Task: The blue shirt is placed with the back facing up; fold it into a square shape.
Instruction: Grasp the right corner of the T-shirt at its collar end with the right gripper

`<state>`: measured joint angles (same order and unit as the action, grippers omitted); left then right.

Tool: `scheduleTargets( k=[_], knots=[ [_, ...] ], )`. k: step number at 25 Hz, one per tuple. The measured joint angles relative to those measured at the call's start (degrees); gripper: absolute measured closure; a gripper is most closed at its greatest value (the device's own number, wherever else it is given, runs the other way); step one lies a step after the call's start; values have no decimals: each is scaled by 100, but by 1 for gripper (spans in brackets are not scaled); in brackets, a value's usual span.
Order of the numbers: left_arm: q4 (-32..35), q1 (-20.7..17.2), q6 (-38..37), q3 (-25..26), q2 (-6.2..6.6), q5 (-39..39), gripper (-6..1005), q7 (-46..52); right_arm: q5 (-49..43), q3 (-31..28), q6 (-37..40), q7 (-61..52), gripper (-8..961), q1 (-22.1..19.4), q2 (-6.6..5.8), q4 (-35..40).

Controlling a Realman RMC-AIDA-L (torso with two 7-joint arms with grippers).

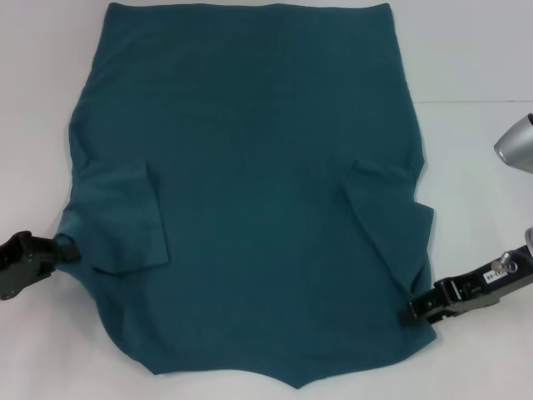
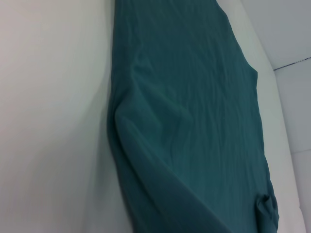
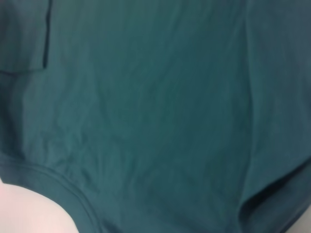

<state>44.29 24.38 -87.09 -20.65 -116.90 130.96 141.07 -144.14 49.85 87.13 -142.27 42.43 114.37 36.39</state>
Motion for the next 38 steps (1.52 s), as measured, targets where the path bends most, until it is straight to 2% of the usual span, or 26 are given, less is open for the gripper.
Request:
scheduleTargets(
  k=[17,24,29,34,38],
  knots=[
    [0,-12,-23,0,-9,-5,957,-9,96,-3,44,-2,551,13,30,1],
    [0,-12,-52,0,-9,-9,957,-17,101,-37,46,8,686,-13,15,0],
    [0,-17,-85,0,-8,-18,957,-76,286,-361,79,313,783,-99,-15,0],
    [0,-20,-92,8,-8,-26,957,-105,486,-408,80,428,933,-137,-23,0],
    [0,-21,-155,9,-7,-27,957,-164,654,-533,86,472,932,-188,-32,-3]
  ],
)
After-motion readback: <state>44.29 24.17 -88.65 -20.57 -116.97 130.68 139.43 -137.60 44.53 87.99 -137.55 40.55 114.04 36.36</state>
